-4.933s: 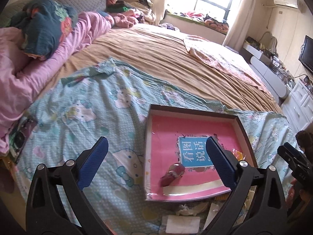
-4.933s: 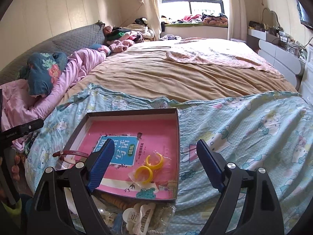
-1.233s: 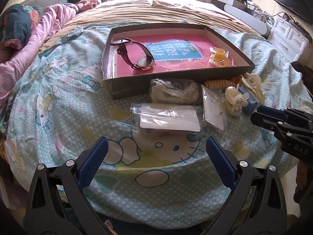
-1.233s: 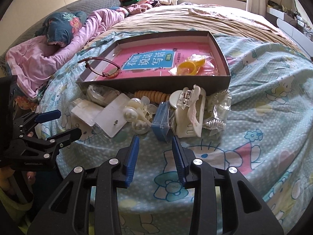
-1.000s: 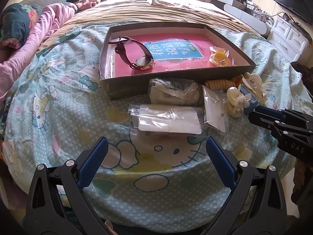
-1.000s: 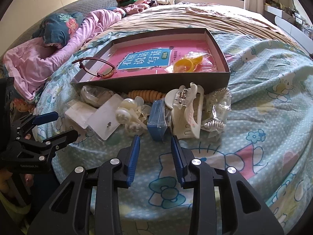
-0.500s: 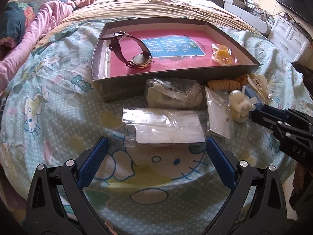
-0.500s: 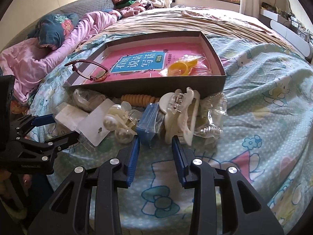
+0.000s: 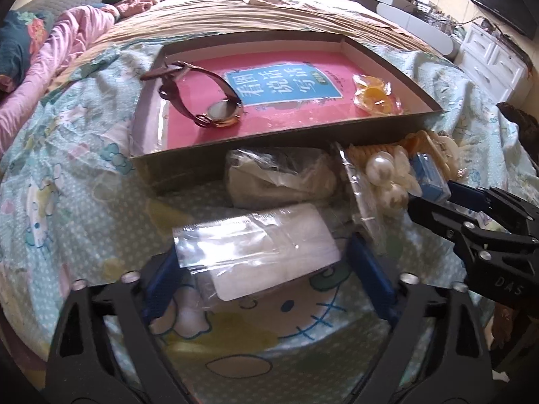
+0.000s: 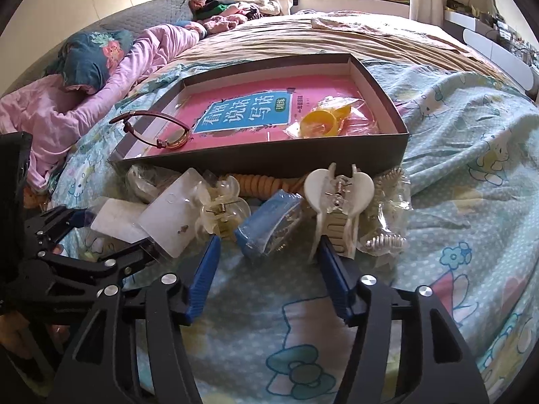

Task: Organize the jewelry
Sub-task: 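Grasp the clear bag with white card with the left tool while the right tool grasps a white claw clip, then lift the bag with the left tool while the right tool carries the claw clip over the tray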

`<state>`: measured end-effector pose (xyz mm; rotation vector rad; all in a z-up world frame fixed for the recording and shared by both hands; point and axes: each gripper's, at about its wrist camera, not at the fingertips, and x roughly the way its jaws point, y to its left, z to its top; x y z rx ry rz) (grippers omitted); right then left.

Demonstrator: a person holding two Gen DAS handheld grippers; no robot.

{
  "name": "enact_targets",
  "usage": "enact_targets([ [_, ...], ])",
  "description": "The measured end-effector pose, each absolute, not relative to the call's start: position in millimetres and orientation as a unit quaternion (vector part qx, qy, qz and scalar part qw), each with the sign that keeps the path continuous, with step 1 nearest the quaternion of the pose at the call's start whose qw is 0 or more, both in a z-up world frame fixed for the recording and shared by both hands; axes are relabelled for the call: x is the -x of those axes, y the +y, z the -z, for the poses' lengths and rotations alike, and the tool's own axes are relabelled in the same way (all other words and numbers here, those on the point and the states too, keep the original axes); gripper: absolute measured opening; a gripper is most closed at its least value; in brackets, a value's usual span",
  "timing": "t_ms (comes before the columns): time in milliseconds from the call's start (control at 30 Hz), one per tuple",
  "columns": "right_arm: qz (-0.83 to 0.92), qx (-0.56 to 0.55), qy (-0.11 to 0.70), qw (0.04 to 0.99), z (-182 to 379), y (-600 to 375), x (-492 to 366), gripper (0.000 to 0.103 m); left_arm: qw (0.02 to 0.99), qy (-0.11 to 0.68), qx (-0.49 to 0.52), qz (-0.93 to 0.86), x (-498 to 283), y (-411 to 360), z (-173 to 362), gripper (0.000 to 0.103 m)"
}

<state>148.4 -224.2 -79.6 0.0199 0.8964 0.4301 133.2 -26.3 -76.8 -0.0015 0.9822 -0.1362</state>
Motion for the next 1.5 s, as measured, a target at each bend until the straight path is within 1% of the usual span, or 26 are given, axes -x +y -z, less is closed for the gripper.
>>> enact_targets([
  [33,-0.206,-0.011,0.429,0.879,79.9,-223.8,-149.0,0.059,0.880,0.470,0.003,0.070,-131.9,-26.0,76.2,0.073],
  [67,-0.204,-0.011,0.429,0.880,80.7,-224.0,-149.9,0.058,0.881,0.468,0.002,0.072,-130.7,-25.9,75.3,0.066],
  [133,-0.200,-0.017,0.429,0.881,81.2,-225.2,-150.6,0.055,0.881,0.467,0.005,0.072,-128.7,-24.3,74.0,0.066],
  [200,-0.192,-0.022,0.427,0.883,80.9,-228.8,-151.0,0.038,0.882,0.465,0.011,0.074,-125.6,-21.1,71.9,0.066],
  [267,-0.192,-0.030,0.426,0.884,81.0,-234.8,-151.7,0.030,0.884,0.461,0.015,0.073,-121.7,-17.7,68.7,0.065],
  [400,-0.197,-0.034,0.426,0.882,75.7,-242.9,-148.3,0.027,0.889,0.452,0.030,0.074,-115.6,-9.6,58.0,0.065],
  [733,-0.226,-0.033,0.422,0.878,45.2,-257.4,-133.5,0.026,0.897,0.435,0.047,0.064,-107.6,4.8,33.3,0.065],
  [1000,-0.231,-0.045,0.432,0.871,40.7,-262.7,-130.2,0.026,0.900,0.428,0.049,0.072,-103.6,2.8,24.0,0.066],
  [1067,-0.228,-0.036,0.446,0.865,45.4,-261.4,-132.7,0.026,0.899,0.428,0.050,0.075,-103.3,1.6,23.8,0.066],
  [1367,-0.230,-0.053,0.465,0.853,52.8,-264.4,-131.9,0.032,0.898,0.430,0.053,0.079,-102.7,-0.8,24.5,0.066],
  [1400,-0.232,-0.059,0.465,0.852,52.2,-265.6,-132.9,0.037,0.897,0.431,0.053,0.080,-103.1,-1.4,24.7,0.066],
  [1500,-0.238,-0.092,0.471,0.844,52.6,-270.9,-138.3,0.046,0.896,0.433,0.055,0.079,-103.2,-2.1,24.8,0.066],
])
